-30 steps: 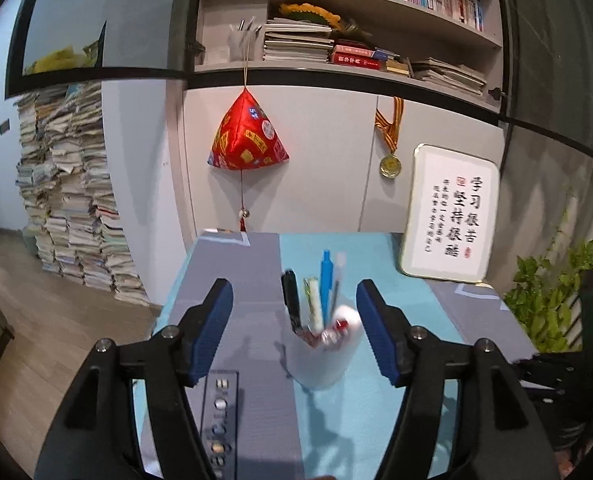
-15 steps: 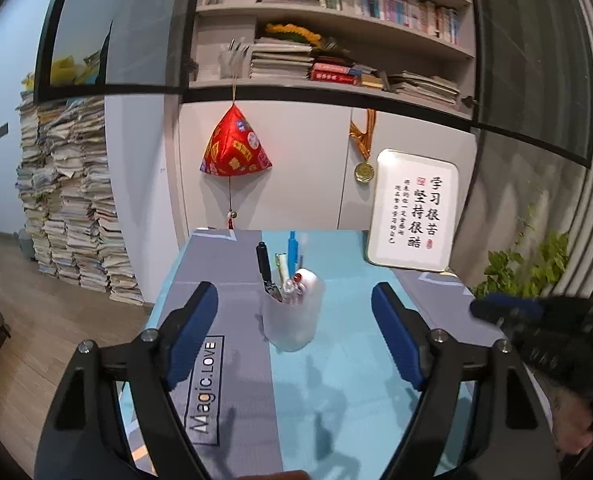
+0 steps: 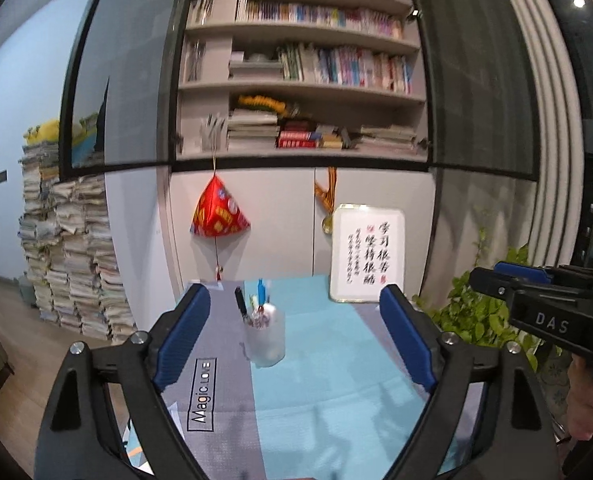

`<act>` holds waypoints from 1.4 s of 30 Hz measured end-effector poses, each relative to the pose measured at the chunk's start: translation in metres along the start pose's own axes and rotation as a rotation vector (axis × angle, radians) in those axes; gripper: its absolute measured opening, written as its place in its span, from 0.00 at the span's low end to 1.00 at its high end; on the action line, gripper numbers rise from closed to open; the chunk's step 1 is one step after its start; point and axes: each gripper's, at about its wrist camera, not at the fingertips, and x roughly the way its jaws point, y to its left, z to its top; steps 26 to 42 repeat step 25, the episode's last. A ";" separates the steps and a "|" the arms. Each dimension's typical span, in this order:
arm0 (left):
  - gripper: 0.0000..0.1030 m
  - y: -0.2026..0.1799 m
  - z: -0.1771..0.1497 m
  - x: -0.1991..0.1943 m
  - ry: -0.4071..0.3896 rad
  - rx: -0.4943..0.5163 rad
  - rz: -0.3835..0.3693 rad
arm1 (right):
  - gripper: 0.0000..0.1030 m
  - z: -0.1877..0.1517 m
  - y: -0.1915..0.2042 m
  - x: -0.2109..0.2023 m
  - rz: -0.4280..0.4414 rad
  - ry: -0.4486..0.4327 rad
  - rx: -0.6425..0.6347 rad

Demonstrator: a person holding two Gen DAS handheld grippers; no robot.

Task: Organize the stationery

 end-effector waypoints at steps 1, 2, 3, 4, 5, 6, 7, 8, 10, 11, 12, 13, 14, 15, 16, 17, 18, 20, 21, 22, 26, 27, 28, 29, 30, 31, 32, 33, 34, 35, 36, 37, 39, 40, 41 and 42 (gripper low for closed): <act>0.86 -0.002 0.002 -0.007 -0.013 0.004 -0.001 | 0.32 0.000 0.001 -0.007 0.002 -0.012 0.000; 0.86 -0.004 0.004 -0.012 -0.021 0.007 0.000 | 0.32 -0.001 0.001 -0.013 0.002 -0.021 -0.002; 0.87 -0.006 0.005 -0.017 -0.028 0.008 0.003 | 0.32 -0.001 0.002 -0.018 0.002 -0.031 -0.003; 0.87 -0.006 0.006 -0.020 -0.038 0.008 0.005 | 0.32 -0.002 0.002 -0.024 0.003 -0.042 -0.006; 0.87 -0.007 0.006 -0.024 -0.045 0.007 0.005 | 0.32 -0.002 0.002 -0.026 0.005 -0.048 -0.007; 0.88 -0.007 0.007 -0.027 -0.051 0.004 0.004 | 0.32 -0.002 0.003 -0.030 0.009 -0.057 -0.008; 0.88 -0.007 0.007 -0.029 -0.057 0.003 0.002 | 0.32 -0.002 0.003 -0.033 0.012 -0.063 -0.009; 0.88 -0.008 0.007 -0.031 -0.062 0.003 0.001 | 0.33 -0.003 0.003 -0.036 0.014 -0.069 -0.010; 0.88 -0.009 0.007 -0.034 -0.067 0.007 0.002 | 0.33 -0.004 0.004 -0.040 0.015 -0.076 -0.013; 0.89 -0.010 0.007 -0.035 -0.068 0.011 0.004 | 0.33 -0.005 0.004 -0.041 0.016 -0.078 -0.014; 0.89 -0.010 0.007 -0.035 -0.067 0.012 0.006 | 0.33 -0.006 0.004 -0.042 0.017 -0.078 -0.013; 0.89 -0.011 0.006 -0.037 -0.065 0.012 0.006 | 0.33 -0.006 0.004 -0.042 0.017 -0.078 -0.011; 0.89 -0.011 0.006 -0.038 -0.064 0.011 0.005 | 0.33 -0.006 0.003 -0.042 0.017 -0.078 -0.009; 0.89 -0.010 0.006 -0.039 -0.065 0.009 0.005 | 0.33 -0.006 0.003 -0.043 0.016 -0.079 -0.010; 0.89 -0.009 0.006 -0.040 -0.067 0.007 0.006 | 0.33 -0.007 0.003 -0.044 0.016 -0.081 -0.010; 0.89 -0.009 0.006 -0.041 -0.068 0.005 0.007 | 0.33 -0.007 0.003 -0.045 0.016 -0.084 -0.008; 0.89 -0.009 0.006 -0.041 -0.069 0.004 0.008 | 0.33 -0.007 0.003 -0.046 0.015 -0.086 -0.006; 0.89 -0.009 0.006 -0.042 -0.070 0.001 0.009 | 0.33 -0.008 0.002 -0.048 0.014 -0.089 -0.003; 0.89 -0.008 0.006 -0.042 -0.071 0.000 0.009 | 0.33 -0.008 0.002 -0.048 0.015 -0.088 -0.003; 0.89 -0.008 0.007 -0.042 -0.072 0.001 0.010 | 0.33 -0.008 0.002 -0.048 0.016 -0.088 -0.003; 0.89 -0.009 0.007 -0.041 -0.073 0.006 0.012 | 0.33 -0.009 0.001 -0.048 0.015 -0.087 -0.004; 0.89 -0.009 0.007 -0.041 -0.073 0.006 0.012 | 0.33 -0.009 0.001 -0.048 0.015 -0.087 -0.004; 0.89 -0.009 0.007 -0.041 -0.073 0.006 0.012 | 0.33 -0.009 0.001 -0.048 0.015 -0.087 -0.004; 0.89 -0.009 0.007 -0.041 -0.073 0.006 0.012 | 0.33 -0.009 0.001 -0.048 0.015 -0.087 -0.004; 0.89 -0.009 0.007 -0.041 -0.073 0.006 0.012 | 0.33 -0.009 0.001 -0.048 0.015 -0.087 -0.004; 0.89 -0.009 0.007 -0.041 -0.073 0.006 0.012 | 0.33 -0.009 0.001 -0.048 0.015 -0.087 -0.004; 0.89 -0.009 0.007 -0.041 -0.073 0.006 0.012 | 0.33 -0.009 0.001 -0.048 0.015 -0.087 -0.004; 0.89 -0.009 0.007 -0.041 -0.073 0.006 0.012 | 0.33 -0.009 0.001 -0.048 0.015 -0.087 -0.004; 0.89 -0.009 0.007 -0.041 -0.073 0.006 0.012 | 0.33 -0.009 0.001 -0.048 0.015 -0.087 -0.004; 0.89 -0.009 0.007 -0.041 -0.073 0.006 0.012 | 0.33 -0.009 0.001 -0.048 0.015 -0.087 -0.004; 0.89 -0.009 0.007 -0.041 -0.073 0.006 0.012 | 0.33 -0.009 0.001 -0.048 0.015 -0.087 -0.004; 0.89 -0.009 0.007 -0.041 -0.073 0.006 0.012 | 0.33 -0.009 0.001 -0.048 0.015 -0.087 -0.004; 0.89 -0.009 0.007 -0.041 -0.073 0.006 0.012 | 0.33 -0.009 0.001 -0.048 0.015 -0.087 -0.004; 0.89 -0.009 0.007 -0.041 -0.073 0.006 0.012 | 0.33 -0.009 0.001 -0.048 0.015 -0.087 -0.004; 0.89 -0.009 0.007 -0.041 -0.073 0.006 0.012 | 0.33 -0.009 0.001 -0.048 0.015 -0.087 -0.004; 0.89 -0.009 0.007 -0.041 -0.073 0.006 0.012 | 0.33 -0.009 0.001 -0.048 0.015 -0.087 -0.004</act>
